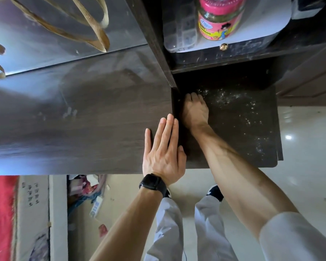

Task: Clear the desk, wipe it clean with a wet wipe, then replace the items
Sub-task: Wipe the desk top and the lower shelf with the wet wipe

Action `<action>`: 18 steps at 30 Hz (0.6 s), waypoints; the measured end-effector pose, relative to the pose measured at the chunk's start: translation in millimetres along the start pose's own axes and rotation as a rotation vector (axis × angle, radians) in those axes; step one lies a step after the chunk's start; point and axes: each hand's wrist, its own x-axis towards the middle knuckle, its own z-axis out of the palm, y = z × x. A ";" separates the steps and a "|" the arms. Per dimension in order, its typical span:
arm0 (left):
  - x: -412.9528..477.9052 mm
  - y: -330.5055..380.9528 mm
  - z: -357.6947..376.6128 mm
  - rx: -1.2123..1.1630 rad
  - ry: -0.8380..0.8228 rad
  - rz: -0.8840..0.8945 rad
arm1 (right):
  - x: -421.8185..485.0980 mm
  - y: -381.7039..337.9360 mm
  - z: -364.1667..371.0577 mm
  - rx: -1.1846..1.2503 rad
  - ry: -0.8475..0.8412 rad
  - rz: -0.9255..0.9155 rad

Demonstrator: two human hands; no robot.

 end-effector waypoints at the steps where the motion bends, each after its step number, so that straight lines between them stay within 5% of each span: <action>1: 0.6 -0.5 -0.1 0.005 -0.006 -0.002 | 1.1 -2.5 -2.5 0.005 -0.019 0.019; 6: 0.8 0.3 -0.9 0.019 -0.010 -0.003 | -8.3 0.1 -10.1 0.161 0.076 0.274; 13: -0.3 2.5 -0.5 0.003 0.011 -0.004 | -13.1 16.5 -18.2 0.263 0.210 0.138; 18: 0.9 0.8 -0.8 0.009 0.000 0.001 | -3.7 6.8 -0.4 0.198 -0.099 0.052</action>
